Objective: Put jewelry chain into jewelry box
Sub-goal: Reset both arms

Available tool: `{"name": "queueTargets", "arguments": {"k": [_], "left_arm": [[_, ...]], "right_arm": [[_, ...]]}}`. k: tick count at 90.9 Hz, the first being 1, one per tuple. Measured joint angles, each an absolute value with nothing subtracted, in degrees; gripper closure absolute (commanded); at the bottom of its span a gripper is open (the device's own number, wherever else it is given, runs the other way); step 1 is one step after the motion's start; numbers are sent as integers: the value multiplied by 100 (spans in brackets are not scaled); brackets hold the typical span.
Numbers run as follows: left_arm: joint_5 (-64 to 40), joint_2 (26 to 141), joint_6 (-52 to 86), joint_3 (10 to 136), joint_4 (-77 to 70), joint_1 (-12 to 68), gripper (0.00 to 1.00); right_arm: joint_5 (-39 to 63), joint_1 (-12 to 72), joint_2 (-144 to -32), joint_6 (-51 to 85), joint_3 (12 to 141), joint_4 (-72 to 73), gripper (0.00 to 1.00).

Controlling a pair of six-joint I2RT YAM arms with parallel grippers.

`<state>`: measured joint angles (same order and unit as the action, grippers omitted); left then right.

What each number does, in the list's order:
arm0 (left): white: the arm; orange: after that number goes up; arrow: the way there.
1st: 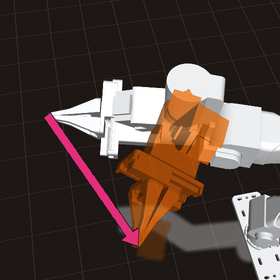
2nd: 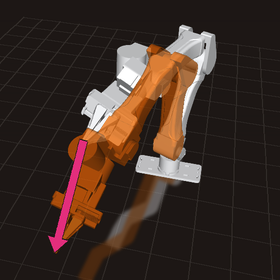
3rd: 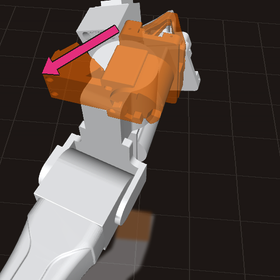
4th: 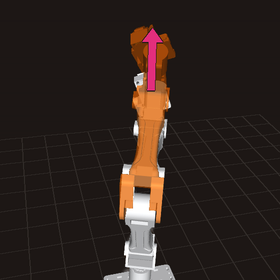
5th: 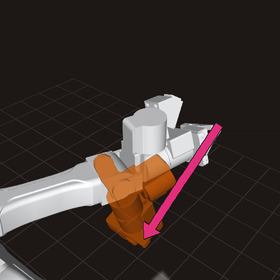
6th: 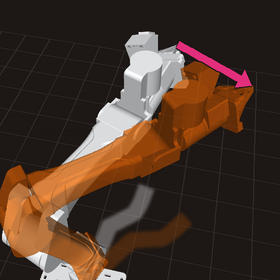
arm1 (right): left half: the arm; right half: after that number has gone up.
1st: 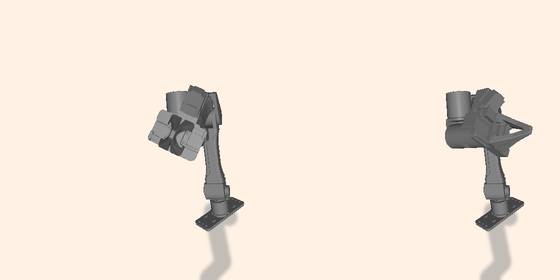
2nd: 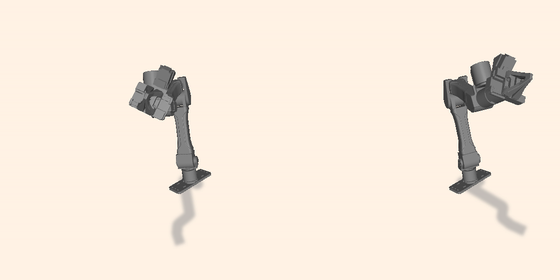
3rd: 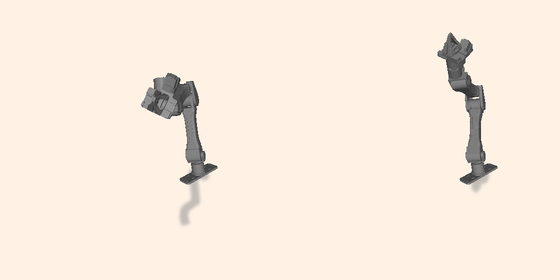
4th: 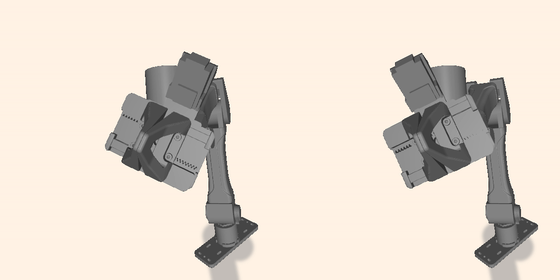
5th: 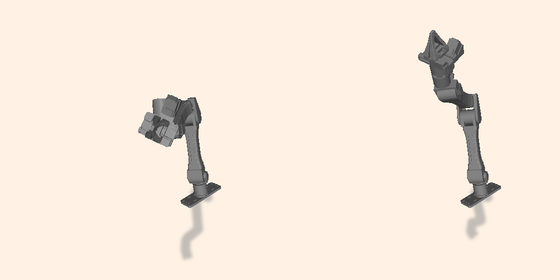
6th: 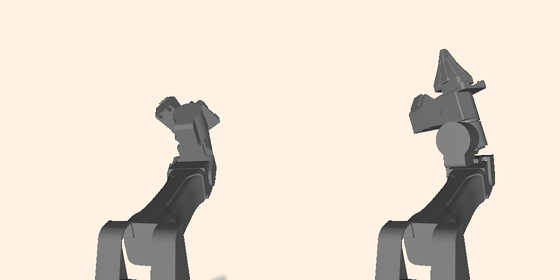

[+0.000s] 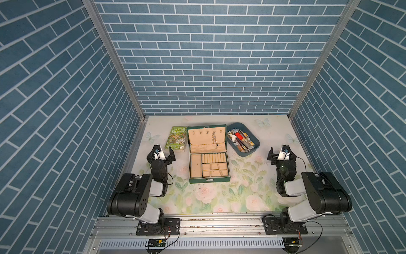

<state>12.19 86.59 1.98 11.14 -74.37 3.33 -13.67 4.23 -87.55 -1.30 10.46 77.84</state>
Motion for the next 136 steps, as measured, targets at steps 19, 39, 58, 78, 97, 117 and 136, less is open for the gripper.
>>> {"name": "queueTargets", "arguments": {"k": [19,39,58,78,97,117,136], "left_arm": [[1219,8659,198,1114,-7437,333,1],[1216,8659,198,1114,-7437,333,0],[1216,8659,198,1114,-7437,333,0],[915,8659,154,1114,-7400,316,0],[860,8659,266,989,-7533,143,0],[790,8637,274,1076,-7472,141,0],[482,8639,167,1157,-7367,145,1]], "right_arm": [[-1367,423,-8755,-128,1046,7784,0],[-1367,423,-8755,-130,1046,7784,0],[-1367,423,-8755,-130,1046,7784,0],[-1367,423,-8755,-130,1046,7784,0],[-1367,423,-8755,-130,1046,7782,0],[-1367,421,-8755,-130,1046,7778,0],[-1365,421,-8755,-130,1046,7778,0]]}}
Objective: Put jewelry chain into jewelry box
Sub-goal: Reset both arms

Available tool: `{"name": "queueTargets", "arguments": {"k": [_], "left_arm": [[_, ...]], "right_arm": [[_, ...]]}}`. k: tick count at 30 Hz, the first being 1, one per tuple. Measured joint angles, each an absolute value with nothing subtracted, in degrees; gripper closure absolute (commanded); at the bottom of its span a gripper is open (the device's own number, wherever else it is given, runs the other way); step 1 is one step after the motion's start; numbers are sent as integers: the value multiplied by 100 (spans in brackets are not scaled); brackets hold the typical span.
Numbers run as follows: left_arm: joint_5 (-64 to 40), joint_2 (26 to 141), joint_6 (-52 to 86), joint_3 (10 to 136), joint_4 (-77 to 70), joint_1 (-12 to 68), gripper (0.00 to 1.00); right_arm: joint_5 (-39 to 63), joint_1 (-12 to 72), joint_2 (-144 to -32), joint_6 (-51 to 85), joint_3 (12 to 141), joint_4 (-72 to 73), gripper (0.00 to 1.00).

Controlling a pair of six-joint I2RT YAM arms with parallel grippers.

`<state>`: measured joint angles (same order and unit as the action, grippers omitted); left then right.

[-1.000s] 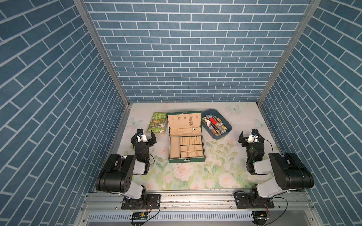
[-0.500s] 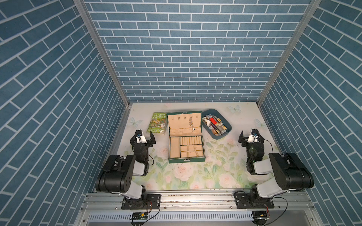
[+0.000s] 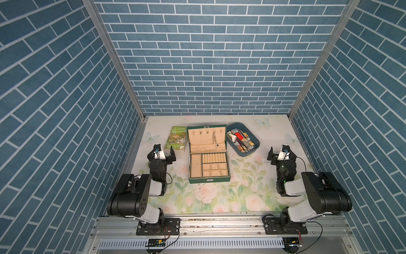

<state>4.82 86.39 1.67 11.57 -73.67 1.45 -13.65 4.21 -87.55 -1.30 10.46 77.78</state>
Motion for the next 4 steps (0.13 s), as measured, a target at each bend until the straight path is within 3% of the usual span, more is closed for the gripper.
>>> {"name": "queueTargets", "arguments": {"k": [4], "left_arm": [[397,8639,165,1166,-7328,139,0]], "right_arm": [[-1367,421,-8755,-130,1046,7776,0]]}}
